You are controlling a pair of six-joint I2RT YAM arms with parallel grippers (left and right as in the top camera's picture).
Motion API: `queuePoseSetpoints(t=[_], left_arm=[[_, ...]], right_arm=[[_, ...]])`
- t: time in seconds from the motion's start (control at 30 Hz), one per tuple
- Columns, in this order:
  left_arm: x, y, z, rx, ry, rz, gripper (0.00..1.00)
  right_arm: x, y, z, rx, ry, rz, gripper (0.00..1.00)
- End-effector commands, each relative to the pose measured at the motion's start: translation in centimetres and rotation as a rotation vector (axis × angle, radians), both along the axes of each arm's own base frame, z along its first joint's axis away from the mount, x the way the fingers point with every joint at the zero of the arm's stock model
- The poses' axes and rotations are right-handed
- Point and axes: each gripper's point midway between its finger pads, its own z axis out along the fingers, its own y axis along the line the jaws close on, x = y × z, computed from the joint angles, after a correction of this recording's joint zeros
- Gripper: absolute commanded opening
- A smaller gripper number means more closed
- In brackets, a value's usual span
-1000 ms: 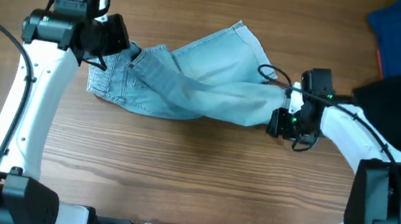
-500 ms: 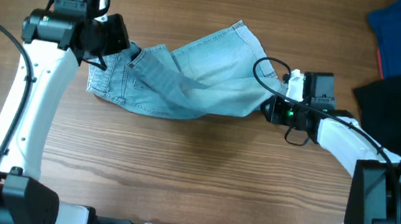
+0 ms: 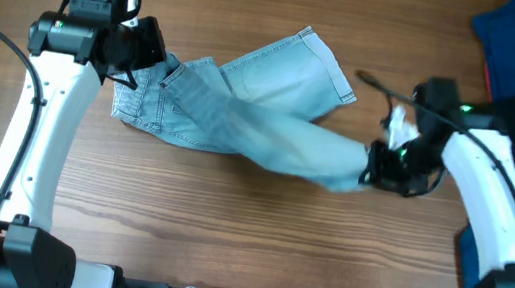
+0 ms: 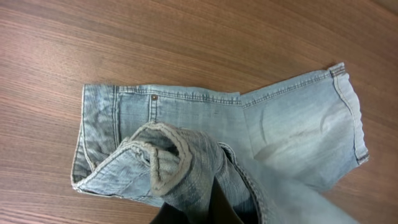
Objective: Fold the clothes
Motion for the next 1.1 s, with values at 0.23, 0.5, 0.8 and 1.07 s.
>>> queuePoseSetpoints(t=[0.23, 0.5, 0.8, 1.07], left_arm=[[0.0, 0.4, 0.1, 0.021, -0.001, 0.007, 0.04], [0.1, 0.4, 0.1, 0.02, -0.008, 0.007, 0.04], [0.2, 0.4, 0.2, 0.02, -0.009, 0.007, 0.04], [0.1, 0.4, 0.1, 0.02, -0.008, 0.007, 0.04]], right_arm=[[5.6, -1.1, 0.6, -0.119, -0.268, 0.152, 0.38], [3.9, 1.5, -3.2, -0.199, -0.296, 0.45, 0.45], [3.7, 0.8, -7.6, -0.339, -0.366, 0.569, 0.58], [4.9, 1.7, -7.8, -0.31, -0.443, 0.593, 0.58]])
